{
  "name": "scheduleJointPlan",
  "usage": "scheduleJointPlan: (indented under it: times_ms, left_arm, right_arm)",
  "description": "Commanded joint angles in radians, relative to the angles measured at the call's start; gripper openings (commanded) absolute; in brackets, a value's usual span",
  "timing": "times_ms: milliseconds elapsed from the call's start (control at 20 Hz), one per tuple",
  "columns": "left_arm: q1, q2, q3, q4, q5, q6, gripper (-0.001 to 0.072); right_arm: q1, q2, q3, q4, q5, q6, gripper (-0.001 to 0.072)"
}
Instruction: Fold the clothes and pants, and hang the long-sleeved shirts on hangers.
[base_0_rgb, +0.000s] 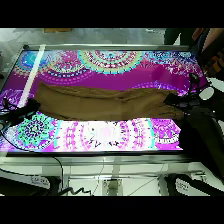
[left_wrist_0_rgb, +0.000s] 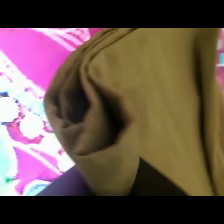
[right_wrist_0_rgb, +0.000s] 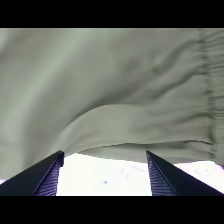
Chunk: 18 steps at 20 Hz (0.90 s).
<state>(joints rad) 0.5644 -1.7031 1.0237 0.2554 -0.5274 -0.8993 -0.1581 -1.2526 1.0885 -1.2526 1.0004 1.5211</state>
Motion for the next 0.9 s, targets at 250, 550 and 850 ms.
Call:
scheduleJointPlan:
  times_ms: [250, 550, 850]
  left_arm:
    - [-0.014, 0.098, 0.203, 0.164, -0.150, 0.010, 0.0014]
    - [-0.014, 0.356, 0.214, 0.377, -0.272, 0.010, 0.0014]
    - [-0.014, 0.515, 0.214, 0.417, -0.394, 0.010, 0.0014]
  right_arm:
    - [0.193, 0.000, 0.006, 0.031, -0.322, -0.011, 0.0034]
    - [0.370, -0.099, 0.219, 0.037, -0.398, 0.039, 0.0032]
    - [0.591, -0.360, 0.503, 0.052, -0.383, 0.077, 0.0032]
